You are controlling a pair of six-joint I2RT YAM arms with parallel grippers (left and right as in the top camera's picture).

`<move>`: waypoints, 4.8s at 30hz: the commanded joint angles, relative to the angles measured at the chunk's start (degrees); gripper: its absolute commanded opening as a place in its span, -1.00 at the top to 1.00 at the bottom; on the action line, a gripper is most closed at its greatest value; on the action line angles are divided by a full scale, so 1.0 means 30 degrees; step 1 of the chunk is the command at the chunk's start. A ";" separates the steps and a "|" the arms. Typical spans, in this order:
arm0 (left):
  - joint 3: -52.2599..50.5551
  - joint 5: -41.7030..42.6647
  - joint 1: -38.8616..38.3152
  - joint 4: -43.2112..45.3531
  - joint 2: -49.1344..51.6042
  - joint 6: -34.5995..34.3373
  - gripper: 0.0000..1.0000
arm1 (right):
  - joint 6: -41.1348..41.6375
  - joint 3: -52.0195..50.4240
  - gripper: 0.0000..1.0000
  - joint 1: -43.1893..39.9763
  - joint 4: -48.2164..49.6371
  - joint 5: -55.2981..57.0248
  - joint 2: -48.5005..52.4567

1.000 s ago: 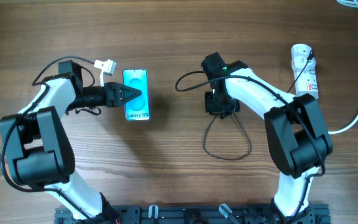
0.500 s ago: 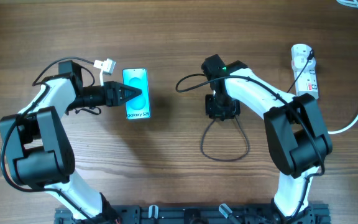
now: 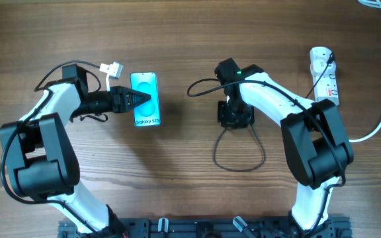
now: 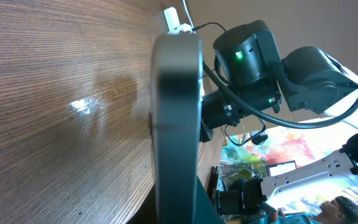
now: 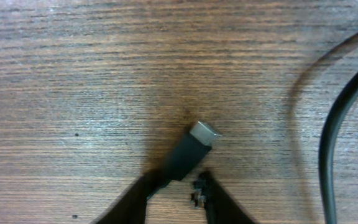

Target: Plug charger to phone and switch on socket

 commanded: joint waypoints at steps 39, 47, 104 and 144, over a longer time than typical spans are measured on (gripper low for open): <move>0.0022 0.4634 0.1763 0.2397 0.0066 -0.9143 0.92 | -1.6721 -0.0525 0.92 0.0095 0.0583 -2.3045 -0.3701; 0.0022 0.4619 0.1392 0.3592 0.0066 -0.9136 0.92 | -1.1125 -0.0525 0.91 0.1974 0.3585 -1.8702 -0.3701; 0.0022 0.1260 -0.1479 0.4481 0.0066 -1.0061 0.92 | -0.5377 -0.0525 0.91 0.5355 0.7796 -1.1315 -0.3694; 0.0022 0.0197 0.0240 0.5625 0.0066 -1.1227 0.92 | -0.4364 -0.0525 -0.80 0.5355 0.7526 -0.9704 -0.3694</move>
